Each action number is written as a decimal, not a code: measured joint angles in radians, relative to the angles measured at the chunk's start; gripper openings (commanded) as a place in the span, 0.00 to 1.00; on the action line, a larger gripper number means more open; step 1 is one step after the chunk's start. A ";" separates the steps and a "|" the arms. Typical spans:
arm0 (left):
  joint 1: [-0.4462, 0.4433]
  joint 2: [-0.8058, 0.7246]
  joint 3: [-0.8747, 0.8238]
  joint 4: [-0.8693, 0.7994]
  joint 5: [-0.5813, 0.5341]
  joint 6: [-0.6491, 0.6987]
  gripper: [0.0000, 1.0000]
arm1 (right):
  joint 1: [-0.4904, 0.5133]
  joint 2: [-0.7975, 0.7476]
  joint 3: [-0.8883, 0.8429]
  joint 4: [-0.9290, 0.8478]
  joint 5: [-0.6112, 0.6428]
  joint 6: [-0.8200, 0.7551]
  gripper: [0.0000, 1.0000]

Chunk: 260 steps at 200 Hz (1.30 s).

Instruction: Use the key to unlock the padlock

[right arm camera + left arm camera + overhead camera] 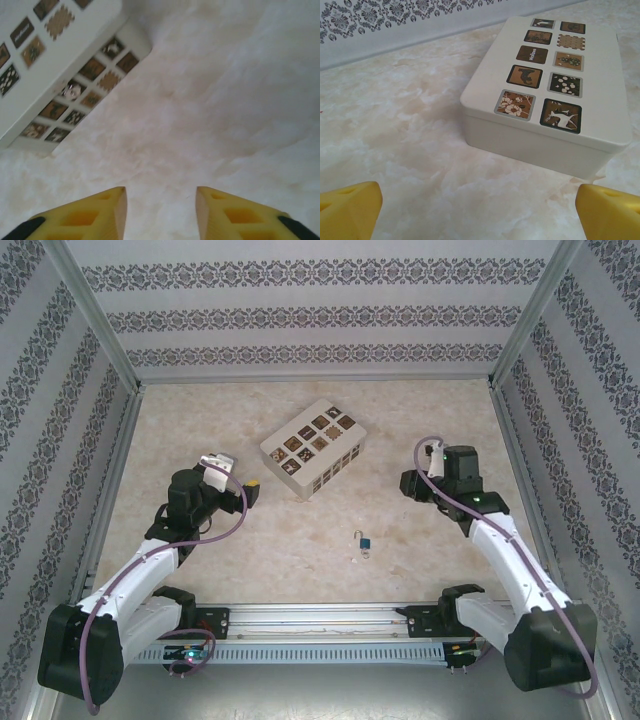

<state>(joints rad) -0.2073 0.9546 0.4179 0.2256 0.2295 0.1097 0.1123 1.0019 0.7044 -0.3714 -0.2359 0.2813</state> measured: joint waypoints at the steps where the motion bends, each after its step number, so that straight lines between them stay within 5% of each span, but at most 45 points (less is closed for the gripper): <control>1: 0.000 0.000 0.000 0.000 0.000 0.000 0.99 | -0.001 -0.002 0.000 0.002 0.002 -0.001 0.50; 70: 0.000 -0.015 0.000 -0.001 -0.060 0.023 0.99 | -0.042 -0.068 -0.164 0.248 0.166 -0.243 0.77; 97: 0.000 -0.017 0.000 -0.001 -0.108 0.027 0.99 | -0.089 -0.006 -0.211 0.369 0.201 -0.283 0.98; 197: 0.006 0.043 0.000 0.018 -0.247 0.021 0.99 | -0.176 0.402 -0.306 1.031 0.135 -0.243 0.99; 228: 0.010 0.171 0.000 0.113 -0.296 0.002 0.99 | -0.176 0.517 -0.381 1.294 0.085 -0.229 0.98; 260: 0.014 0.326 -0.009 0.311 -0.359 0.000 0.99 | -0.176 0.545 -0.412 1.357 0.060 -0.227 0.98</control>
<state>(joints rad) -0.1932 1.2808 0.4088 0.5365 -0.1291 0.1101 -0.0639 1.5467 0.2928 0.9852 -0.1764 0.0540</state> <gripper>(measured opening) 0.993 0.984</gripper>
